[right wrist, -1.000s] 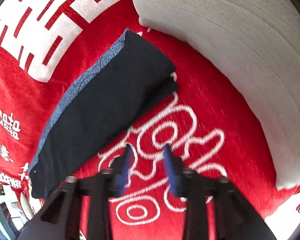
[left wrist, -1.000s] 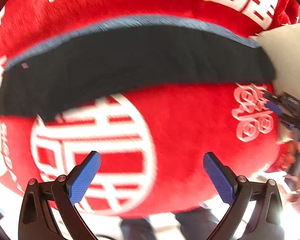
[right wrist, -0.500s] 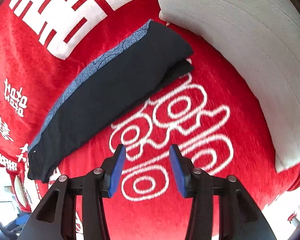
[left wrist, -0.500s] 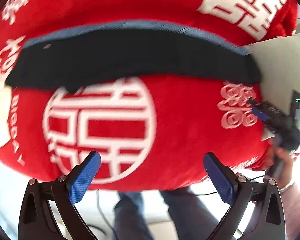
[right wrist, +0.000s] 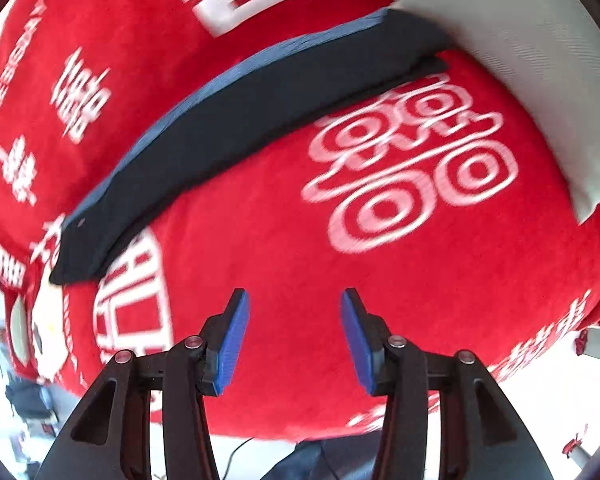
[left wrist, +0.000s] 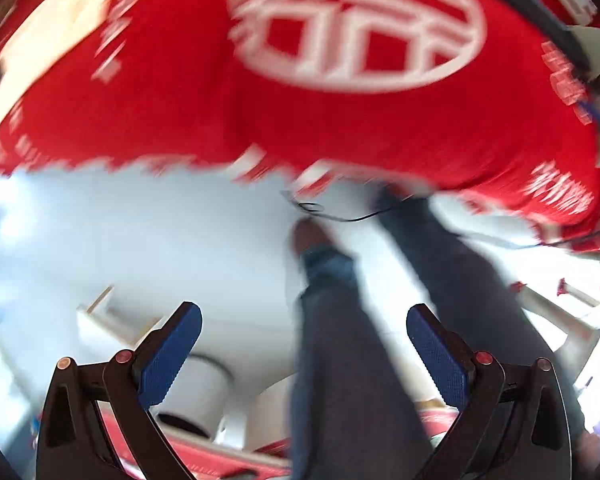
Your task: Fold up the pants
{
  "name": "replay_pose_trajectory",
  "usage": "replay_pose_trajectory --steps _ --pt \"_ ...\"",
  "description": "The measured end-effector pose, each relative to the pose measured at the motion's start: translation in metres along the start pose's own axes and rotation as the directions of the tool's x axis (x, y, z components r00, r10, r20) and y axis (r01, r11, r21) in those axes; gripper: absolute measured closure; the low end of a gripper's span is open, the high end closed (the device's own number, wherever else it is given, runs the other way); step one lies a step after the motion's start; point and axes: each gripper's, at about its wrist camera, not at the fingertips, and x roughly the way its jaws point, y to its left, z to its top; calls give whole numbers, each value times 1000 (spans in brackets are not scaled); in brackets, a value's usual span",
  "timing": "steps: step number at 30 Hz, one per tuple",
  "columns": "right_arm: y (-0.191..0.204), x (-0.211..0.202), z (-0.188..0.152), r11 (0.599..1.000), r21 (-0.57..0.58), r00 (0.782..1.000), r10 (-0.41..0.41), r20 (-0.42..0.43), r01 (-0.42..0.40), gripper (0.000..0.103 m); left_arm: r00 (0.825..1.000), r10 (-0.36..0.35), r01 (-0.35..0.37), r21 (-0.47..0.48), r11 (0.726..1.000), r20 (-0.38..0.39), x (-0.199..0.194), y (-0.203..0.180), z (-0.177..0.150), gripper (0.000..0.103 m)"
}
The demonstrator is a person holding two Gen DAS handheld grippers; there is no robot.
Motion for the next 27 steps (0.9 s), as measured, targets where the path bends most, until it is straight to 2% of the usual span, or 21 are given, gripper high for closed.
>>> replay_pose_trajectory --steps 3,5,7,10,15,17,20,27 --pt "27 4 -16 999 -33 999 19 -25 -20 52 999 31 -33 -86 996 -28 9 43 -35 0" --pt "43 5 -23 998 -55 999 28 -33 -30 52 1000 24 -25 -139 990 -12 5 61 -48 0" --pt "59 3 -30 995 -87 999 37 -34 -40 52 999 22 -17 -153 988 28 -4 65 -47 0" --pt "70 0 -34 993 -102 998 54 -35 -57 51 994 -10 26 -146 989 110 -19 57 -28 0" --pt "64 -8 -29 995 -86 998 58 -17 -59 47 969 -72 85 -47 995 238 -50 18 28 0" --pt "56 -12 -24 996 -78 999 51 -7 -51 46 959 -99 102 2 995 265 -54 4 47 0" --pt "38 -18 -17 998 -48 999 41 7 -41 46 951 -137 121 75 990 276 -61 -32 79 0" --pt "-6 -24 9 999 45 999 28 25 -29 46 949 -197 139 232 963 247 -71 -119 130 0"
